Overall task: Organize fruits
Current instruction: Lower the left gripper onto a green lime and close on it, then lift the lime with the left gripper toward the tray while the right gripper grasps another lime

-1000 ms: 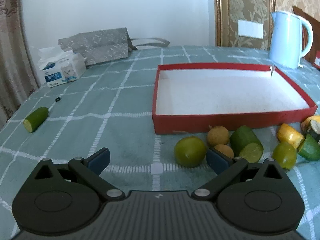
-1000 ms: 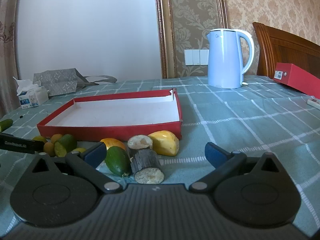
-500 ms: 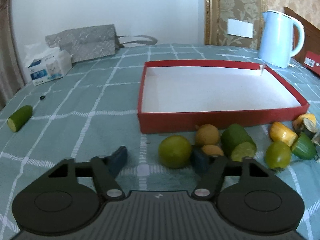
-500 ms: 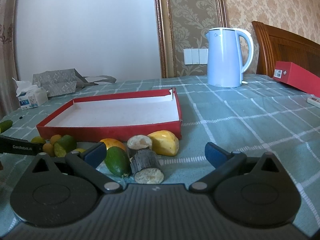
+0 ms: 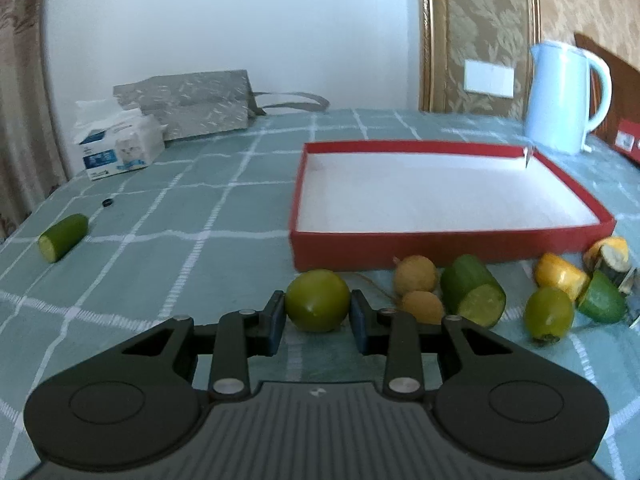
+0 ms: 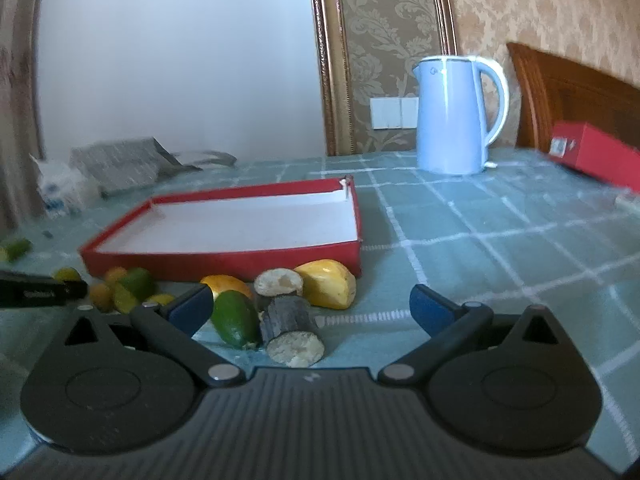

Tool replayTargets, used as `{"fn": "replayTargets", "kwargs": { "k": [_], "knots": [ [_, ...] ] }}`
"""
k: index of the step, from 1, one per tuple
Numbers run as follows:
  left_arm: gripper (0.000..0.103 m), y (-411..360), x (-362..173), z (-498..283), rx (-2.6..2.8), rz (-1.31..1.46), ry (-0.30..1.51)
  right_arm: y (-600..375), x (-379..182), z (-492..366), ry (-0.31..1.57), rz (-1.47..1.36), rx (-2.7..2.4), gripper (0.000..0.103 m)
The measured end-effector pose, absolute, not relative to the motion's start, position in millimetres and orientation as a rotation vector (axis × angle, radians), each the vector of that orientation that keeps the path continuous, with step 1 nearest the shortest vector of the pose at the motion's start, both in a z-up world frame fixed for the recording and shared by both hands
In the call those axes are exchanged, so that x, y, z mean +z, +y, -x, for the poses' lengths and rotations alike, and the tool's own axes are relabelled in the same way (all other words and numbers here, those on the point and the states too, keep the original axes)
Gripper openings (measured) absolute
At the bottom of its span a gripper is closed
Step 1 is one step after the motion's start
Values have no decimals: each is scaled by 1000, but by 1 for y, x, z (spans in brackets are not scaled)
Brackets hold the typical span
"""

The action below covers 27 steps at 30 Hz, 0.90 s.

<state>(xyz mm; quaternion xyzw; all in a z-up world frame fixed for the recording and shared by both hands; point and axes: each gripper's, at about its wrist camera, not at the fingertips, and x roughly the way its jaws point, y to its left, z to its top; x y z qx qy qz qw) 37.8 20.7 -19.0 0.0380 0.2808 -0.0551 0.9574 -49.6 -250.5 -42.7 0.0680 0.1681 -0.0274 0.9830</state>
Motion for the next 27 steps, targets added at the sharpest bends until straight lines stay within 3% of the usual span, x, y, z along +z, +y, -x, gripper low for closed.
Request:
{"fn": "replayTargets", "kwargs": {
  "k": [6, 15, 21, 24, 27],
  "knots": [
    [33, 33, -17, -27, -133, -29, 561, -263, -47, 58, 399, -212, 7, 103],
    [33, 50, -18, -16, -132, 7, 561, -197, -31, 59, 387, -44, 166, 103],
    [33, 65, -16, -12, -112, 25, 550, -161, -30, 35, 445, 20, 223, 87],
    [33, 73, -16, -11, -104, 35, 549, -159, -34, 15, 516, -34, 252, 69],
    [33, 79, -15, -10, -103, 43, 547, -162, -39, -1, 573, -72, 247, 57]
  ]
}}
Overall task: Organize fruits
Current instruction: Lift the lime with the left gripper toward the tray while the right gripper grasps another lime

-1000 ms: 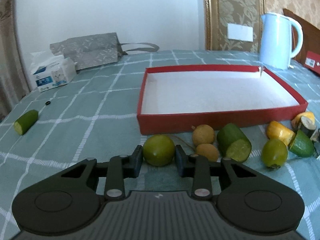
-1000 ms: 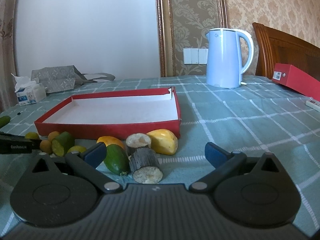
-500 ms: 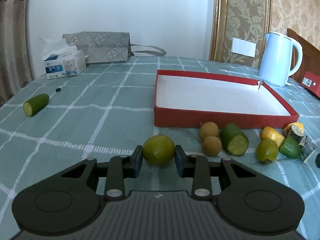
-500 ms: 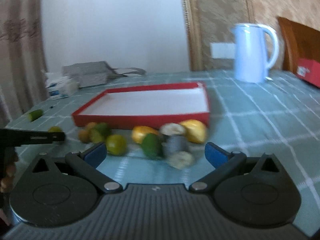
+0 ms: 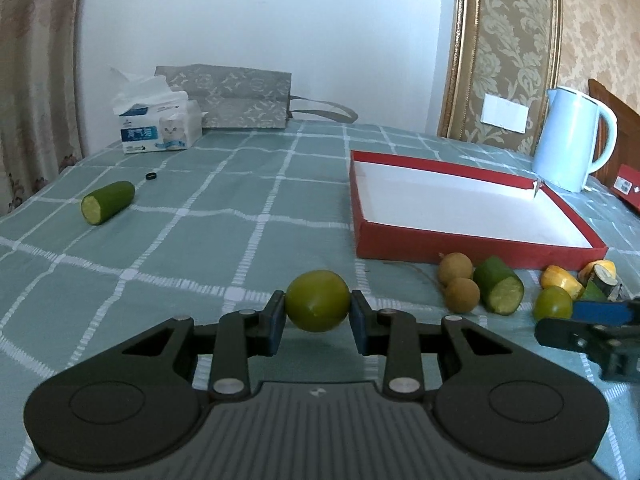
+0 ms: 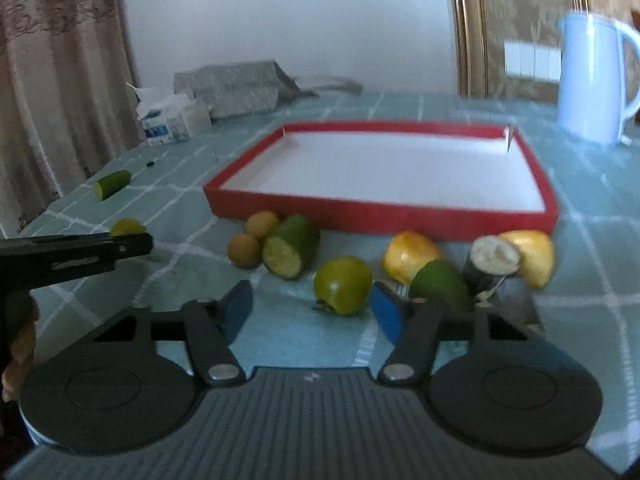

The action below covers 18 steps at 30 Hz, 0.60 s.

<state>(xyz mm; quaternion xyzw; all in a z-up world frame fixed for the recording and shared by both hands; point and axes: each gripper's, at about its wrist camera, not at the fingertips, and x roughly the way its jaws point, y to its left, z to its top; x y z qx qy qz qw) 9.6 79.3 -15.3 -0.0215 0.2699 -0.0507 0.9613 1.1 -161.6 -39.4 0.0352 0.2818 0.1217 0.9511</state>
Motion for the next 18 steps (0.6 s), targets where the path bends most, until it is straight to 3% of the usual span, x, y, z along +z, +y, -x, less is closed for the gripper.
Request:
{"fn": "replayTargets", "kwargs": {
  "k": [9, 10, 11, 18],
  "knots": [
    [33, 86, -17, -10, -127, 58, 548, -158, -48, -21, 591, -53, 160, 55],
    [33, 85, -16, -11, -133, 56, 549, -158, -49, -23, 597, -55, 159, 48],
    [33, 85, -16, -11, -135, 52, 550, -156, -50, -23, 588, -40, 142, 35],
    [33, 78, -12, -13, -158, 39, 548, -158, -49, -14, 552, -18, 126, 33]
  ]
}}
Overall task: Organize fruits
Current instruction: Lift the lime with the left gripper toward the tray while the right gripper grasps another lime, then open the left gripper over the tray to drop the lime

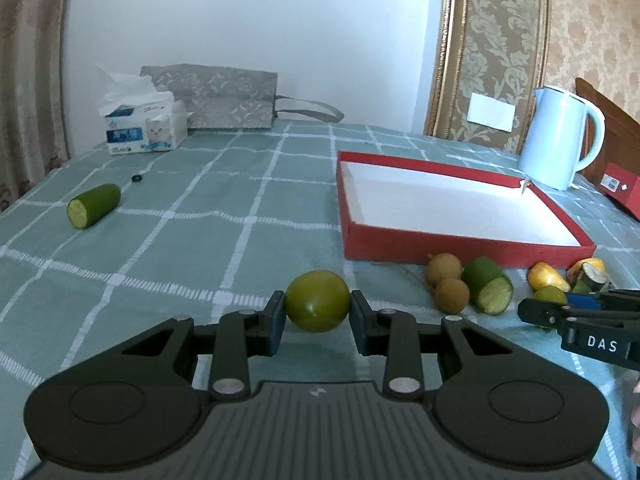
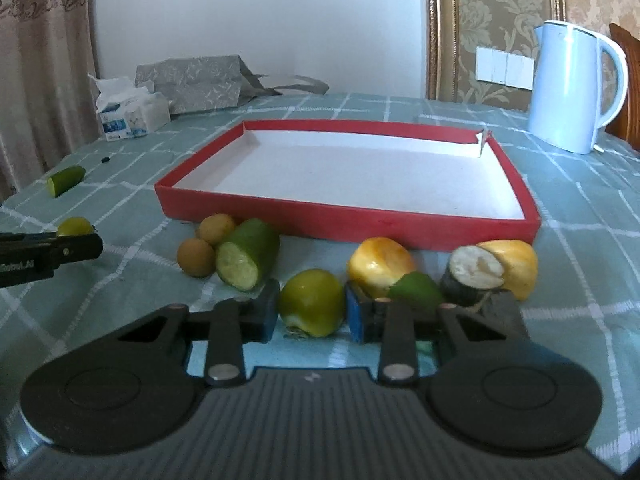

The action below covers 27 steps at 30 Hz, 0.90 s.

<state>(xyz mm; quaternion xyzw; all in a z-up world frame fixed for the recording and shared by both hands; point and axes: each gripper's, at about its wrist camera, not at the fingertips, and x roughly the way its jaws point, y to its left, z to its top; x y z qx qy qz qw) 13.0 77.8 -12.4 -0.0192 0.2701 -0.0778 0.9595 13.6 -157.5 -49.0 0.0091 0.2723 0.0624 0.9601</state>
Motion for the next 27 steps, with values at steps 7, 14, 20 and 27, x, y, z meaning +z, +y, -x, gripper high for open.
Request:
{"fn": "replayTargets", "kwargs": {
  "k": [7, 14, 20, 27],
  "knots": [
    [33, 61, 16, -30, -203, 65, 529, -179, -35, 14, 393, -59, 161, 33],
    [33, 8, 31, -83, -202, -22, 538, -197, -32, 24, 272, -115, 151, 33],
    [33, -31, 16, -144, -198, -59, 638, -208, -34, 23, 249, -167, 173, 33],
    [33, -58, -4, -187, -171, -93, 713, -223, -40, 18, 267, -260, 186, 33]
  ]
}}
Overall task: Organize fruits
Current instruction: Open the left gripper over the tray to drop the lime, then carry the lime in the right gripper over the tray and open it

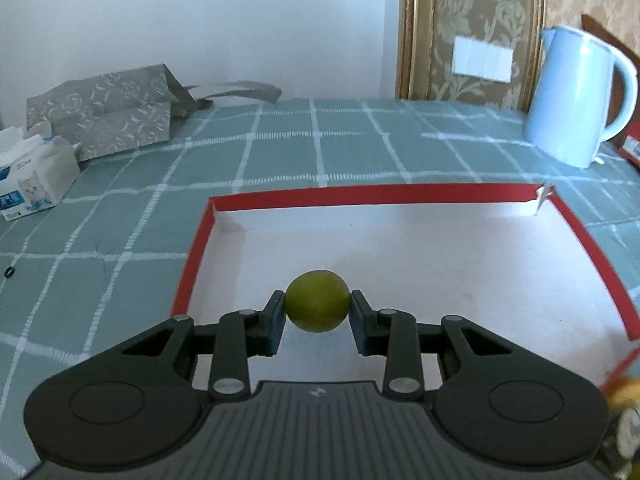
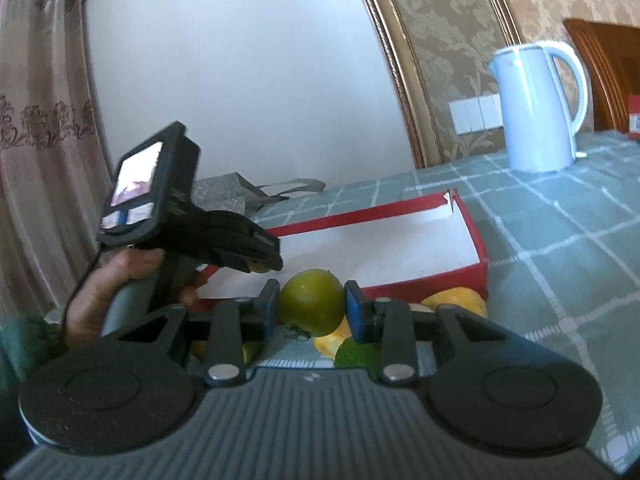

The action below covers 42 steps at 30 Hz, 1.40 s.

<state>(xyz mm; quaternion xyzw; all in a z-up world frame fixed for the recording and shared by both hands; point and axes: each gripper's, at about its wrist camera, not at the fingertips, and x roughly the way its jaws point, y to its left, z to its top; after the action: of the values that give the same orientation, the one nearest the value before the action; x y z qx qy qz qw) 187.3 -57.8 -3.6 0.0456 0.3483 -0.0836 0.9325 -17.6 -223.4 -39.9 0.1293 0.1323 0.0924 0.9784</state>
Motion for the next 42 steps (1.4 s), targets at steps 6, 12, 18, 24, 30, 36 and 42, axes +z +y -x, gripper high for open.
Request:
{"fn": "replayTargets", "kwargs": {
  "k": [6, 12, 18, 24, 30, 36, 42],
  "knots": [
    [57, -65, -6, -194, -138, -130, 684, -224, -41, 18, 261, -267, 195, 33],
    [75, -45, 10, -151, -87, -125, 558, -226, -42, 16, 275, -280, 203, 33],
    [84, 3, 13, -75, -58, -21, 453, -225, -42, 12, 298, -277, 205, 33],
    [85, 44, 2, -50, 0, 28, 448, -217, -41, 13, 304, -232, 182, 33],
    [85, 74, -16, -60, 5, 155, 497, -196, -30, 15, 299, -101, 145, 33],
    [85, 91, -24, -63, -4, 238, 537, -194, 9, -28, 295, 3, 53, 33],
    [85, 85, -25, -59, -33, 204, 535, -211, 0, -119, 503, -21, -7, 33]
  ]
}}
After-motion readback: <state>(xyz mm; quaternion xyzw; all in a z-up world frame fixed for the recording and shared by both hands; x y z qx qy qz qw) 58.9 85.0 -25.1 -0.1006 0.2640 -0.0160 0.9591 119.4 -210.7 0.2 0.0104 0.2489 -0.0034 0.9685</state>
